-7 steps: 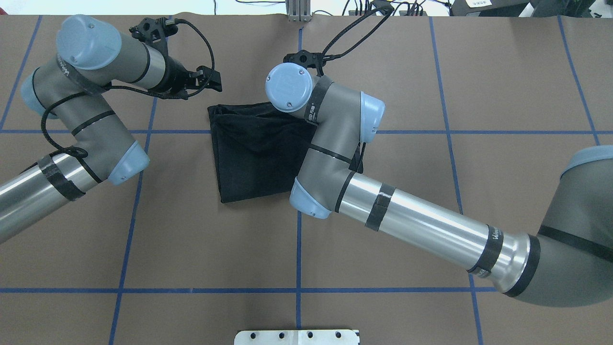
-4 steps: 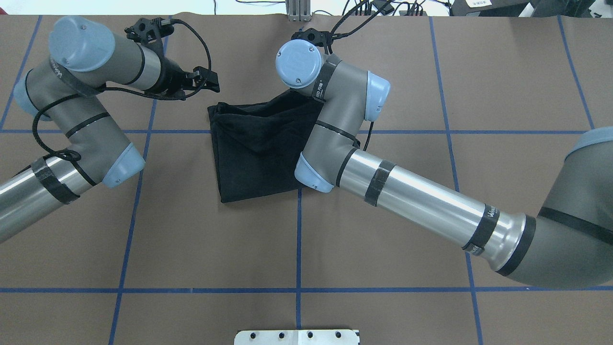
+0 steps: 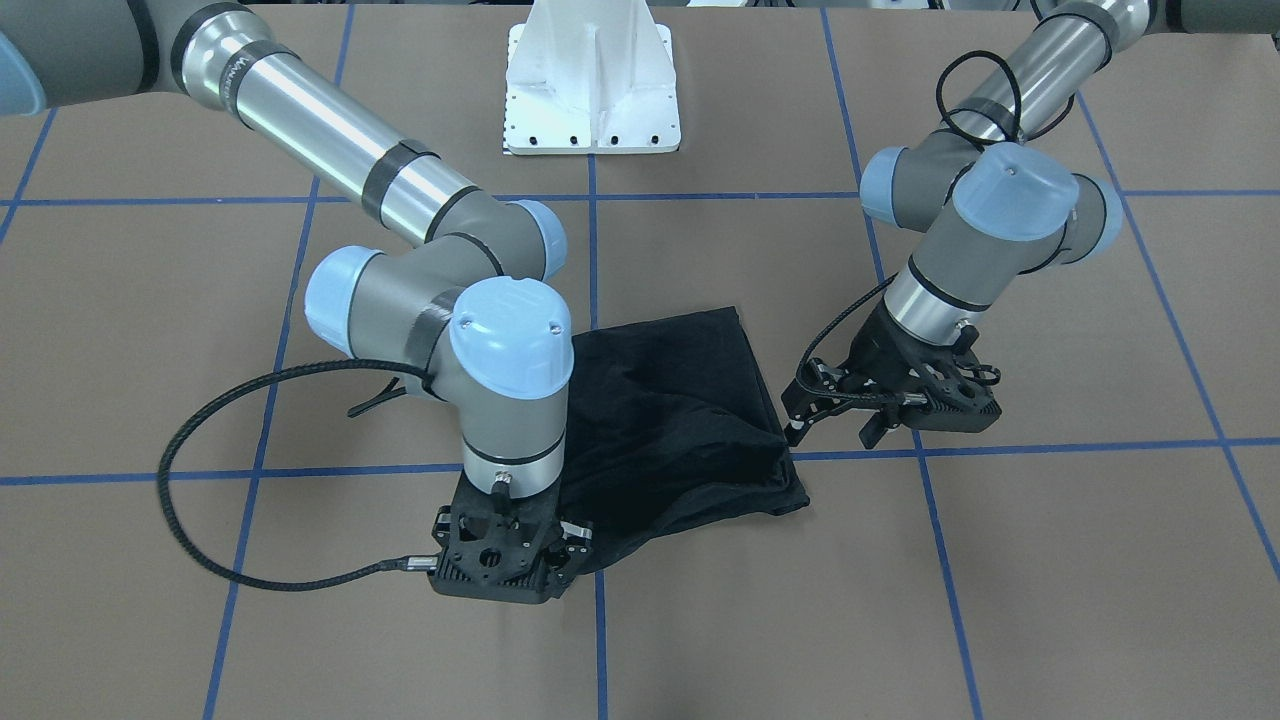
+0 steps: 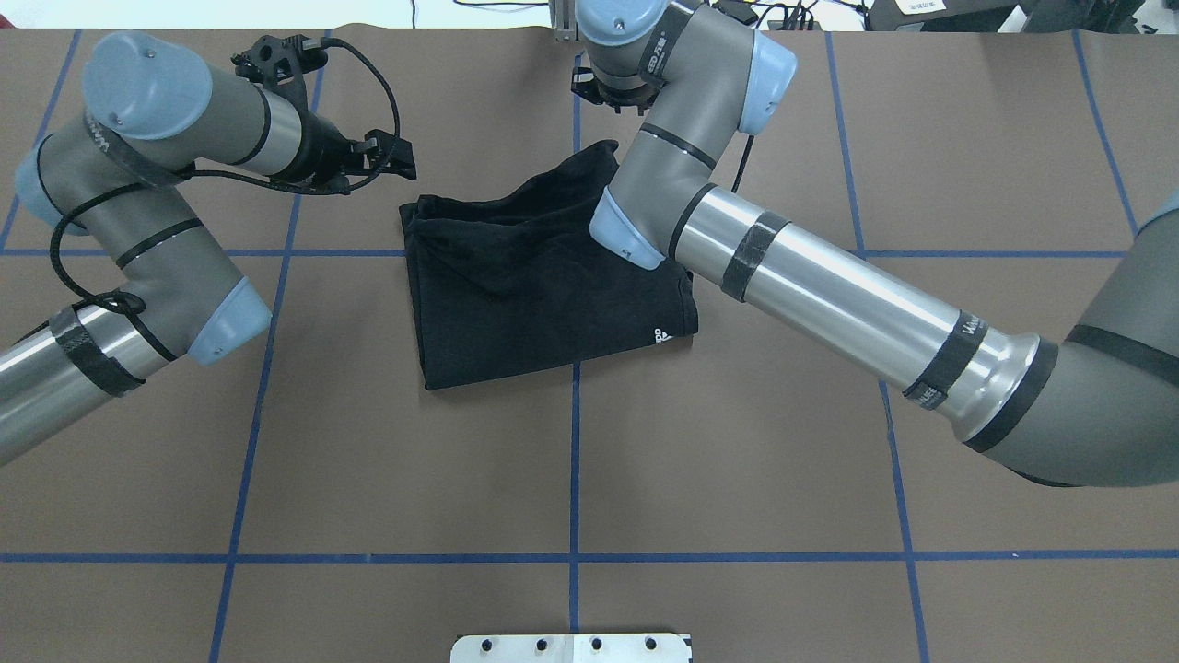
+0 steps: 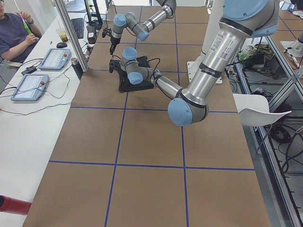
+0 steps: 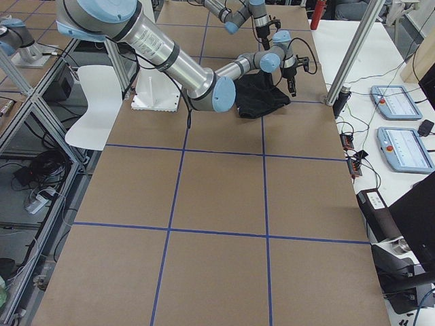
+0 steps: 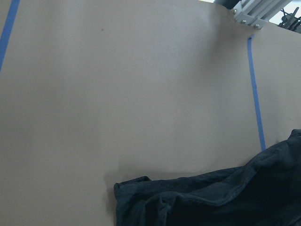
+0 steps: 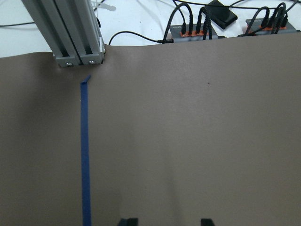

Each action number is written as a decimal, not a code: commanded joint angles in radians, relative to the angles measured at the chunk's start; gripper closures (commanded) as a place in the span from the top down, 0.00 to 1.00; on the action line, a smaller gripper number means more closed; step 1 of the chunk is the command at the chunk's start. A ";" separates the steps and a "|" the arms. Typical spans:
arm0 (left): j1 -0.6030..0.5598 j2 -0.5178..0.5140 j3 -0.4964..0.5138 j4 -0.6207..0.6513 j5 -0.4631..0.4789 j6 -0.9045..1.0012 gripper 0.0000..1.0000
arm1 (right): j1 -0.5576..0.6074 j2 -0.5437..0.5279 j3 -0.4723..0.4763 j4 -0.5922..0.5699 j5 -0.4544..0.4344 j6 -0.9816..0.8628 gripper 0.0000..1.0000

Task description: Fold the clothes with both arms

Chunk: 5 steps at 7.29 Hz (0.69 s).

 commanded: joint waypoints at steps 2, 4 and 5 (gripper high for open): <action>-0.086 0.066 -0.222 0.401 0.001 0.378 1.00 | 0.066 -0.120 0.327 -0.401 0.081 -0.283 0.98; -0.211 0.192 -0.322 0.494 -0.004 0.694 1.00 | 0.155 -0.336 0.514 -0.408 0.206 -0.489 0.99; -0.300 0.243 -0.323 0.496 -0.072 0.815 1.00 | 0.212 -0.448 0.590 -0.408 0.242 -0.592 0.99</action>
